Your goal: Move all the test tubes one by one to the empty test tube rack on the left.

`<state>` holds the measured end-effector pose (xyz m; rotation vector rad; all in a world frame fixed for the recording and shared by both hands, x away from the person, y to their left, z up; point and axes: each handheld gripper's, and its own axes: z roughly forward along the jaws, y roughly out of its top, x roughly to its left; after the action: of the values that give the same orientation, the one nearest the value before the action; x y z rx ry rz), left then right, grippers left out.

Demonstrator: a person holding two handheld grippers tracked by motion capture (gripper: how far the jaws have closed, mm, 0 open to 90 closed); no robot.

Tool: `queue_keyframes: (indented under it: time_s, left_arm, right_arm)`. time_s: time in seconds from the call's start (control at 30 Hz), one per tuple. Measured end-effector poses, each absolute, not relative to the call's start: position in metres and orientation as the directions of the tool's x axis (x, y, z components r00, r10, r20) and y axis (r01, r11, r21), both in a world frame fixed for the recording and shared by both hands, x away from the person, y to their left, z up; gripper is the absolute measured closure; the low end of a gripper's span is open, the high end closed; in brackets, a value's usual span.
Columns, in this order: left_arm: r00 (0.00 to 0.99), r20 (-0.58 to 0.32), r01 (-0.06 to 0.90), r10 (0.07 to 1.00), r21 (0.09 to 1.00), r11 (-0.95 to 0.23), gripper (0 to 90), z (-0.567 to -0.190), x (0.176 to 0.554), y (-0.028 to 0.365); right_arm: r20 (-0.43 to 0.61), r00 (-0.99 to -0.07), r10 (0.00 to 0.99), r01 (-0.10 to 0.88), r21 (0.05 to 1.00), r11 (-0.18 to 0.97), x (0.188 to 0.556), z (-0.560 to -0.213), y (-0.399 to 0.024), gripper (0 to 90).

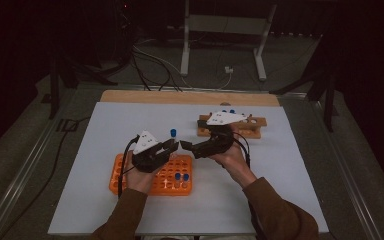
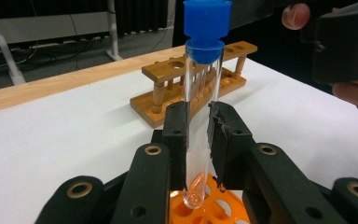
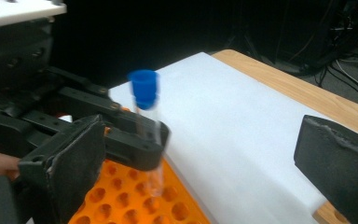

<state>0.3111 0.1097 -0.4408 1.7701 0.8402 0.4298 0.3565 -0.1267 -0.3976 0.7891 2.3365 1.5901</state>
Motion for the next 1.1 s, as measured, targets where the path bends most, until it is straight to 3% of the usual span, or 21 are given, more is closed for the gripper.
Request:
queue_keyframes:
  time_s: [0.6,1.1]
  left_arm:
    - [0.712,-0.132,0.351,0.689,0.917,-0.187,77.9,-0.450,0.288,0.120]
    - [0.729,-0.162,0.382,0.665,0.903,-0.198,77.9,-0.462,0.267,0.126]
  right_arm:
    - [0.196,-0.742,0.641,0.384,0.908,0.166,0.356,-0.421,-0.190,0.0]
    - [0.130,-0.703,0.699,0.378,0.901,0.214,0.339,-0.434,-0.220,0.0]
